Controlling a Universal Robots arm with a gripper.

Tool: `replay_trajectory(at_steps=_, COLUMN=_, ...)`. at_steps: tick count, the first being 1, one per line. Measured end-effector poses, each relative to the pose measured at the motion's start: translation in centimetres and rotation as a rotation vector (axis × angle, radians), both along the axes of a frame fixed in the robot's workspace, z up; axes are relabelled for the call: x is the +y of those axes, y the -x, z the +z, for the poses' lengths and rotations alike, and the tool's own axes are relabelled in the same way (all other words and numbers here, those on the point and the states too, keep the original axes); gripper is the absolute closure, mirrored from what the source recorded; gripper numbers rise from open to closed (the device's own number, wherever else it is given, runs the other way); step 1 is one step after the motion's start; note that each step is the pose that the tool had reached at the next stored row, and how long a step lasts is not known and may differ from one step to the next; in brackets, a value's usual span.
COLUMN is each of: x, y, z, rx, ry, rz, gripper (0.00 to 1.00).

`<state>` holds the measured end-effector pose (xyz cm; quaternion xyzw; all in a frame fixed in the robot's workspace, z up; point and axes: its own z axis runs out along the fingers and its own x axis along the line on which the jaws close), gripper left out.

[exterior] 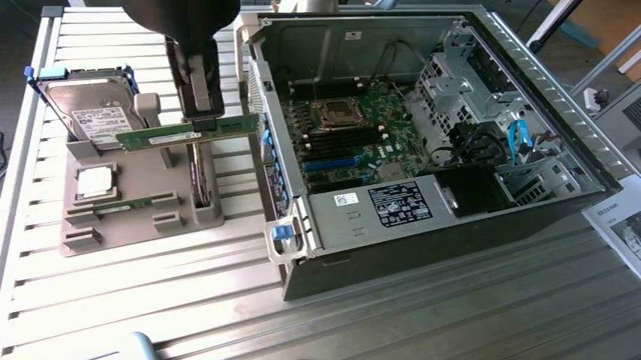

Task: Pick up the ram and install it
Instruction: 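Pick up the ram and move it above insertion slot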

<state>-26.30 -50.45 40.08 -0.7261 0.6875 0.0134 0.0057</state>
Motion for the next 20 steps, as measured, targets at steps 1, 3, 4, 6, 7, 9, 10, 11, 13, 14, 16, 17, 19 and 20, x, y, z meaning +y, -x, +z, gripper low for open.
replay_trajectory(at_steps=1, x=0.00, y=-0.3, z=0.00, rx=0.0000, ry=0.0001, rz=0.000, gripper=0.88)
replay_trajectory(at_steps=3, x=0.00, y=-1.4, z=-0.01, rx=-0.0001, ry=-0.0001, rz=0.000, gripper=0.88)
replay_trajectory(at_steps=4, x=0.00, y=-1.7, z=0.00, rx=0.0000, ry=0.0000, rz=0.000, gripper=0.88)
replay_trajectory(at_steps=6, x=0.00, y=-2.6, z=0.00, rx=-0.0001, ry=0.0000, rz=0.000, gripper=0.88)
replay_trajectory(at_steps=7, x=0.00, y=-2.9, z=0.00, rx=0.0000, ry=0.0001, rz=0.000, gripper=0.88)
replay_trajectory(at_steps=9, x=0.00, y=-3.6, z=0.00, rx=0.0000, ry=0.0000, rz=0.000, gripper=0.88)
replay_trajectory(at_steps=10, x=0.00, y=-3.9, z=0.00, rx=0.0000, ry=0.0000, rz=0.000, gripper=0.88)
replay_trajectory(at_steps=11, x=0.00, y=-4.3, z=0.00, rx=0.0000, ry=0.0000, rz=0.000, gripper=0.88)
replay_trajectory(at_steps=13, x=0.00, y=-5.2, z=0.00, rx=0.0000, ry=0.0000, rz=0.000, gripper=0.88)
replay_trajectory(at_steps=14, x=0.00, y=-5.6, z=0.00, rx=0.0000, ry=0.0000, rz=0.000, gripper=0.88)
replay_trajectory(at_steps=16, x=0.00, y=-6.5, z=0.00, rx=0.0000, ry=0.0000, rz=0.000, gripper=0.88)
replay_trajectory(at_steps=17, x=0.00, y=-6.8, z=0.00, rx=0.0000, ry=0.0000, rz=0.000, gripper=0.88)
replay_trajectory(at_steps=19, x=0.00, y=-7.8, z=-0.01, rx=0.0000, ry=0.0000, rz=0.000, gripper=0.88)
replay_trajectory(at_steps=20, x=0.00, y=-8.5, z=-0.01, rx=0.0000, ry=-0.0001, rz=0.000, gripper=0.88)
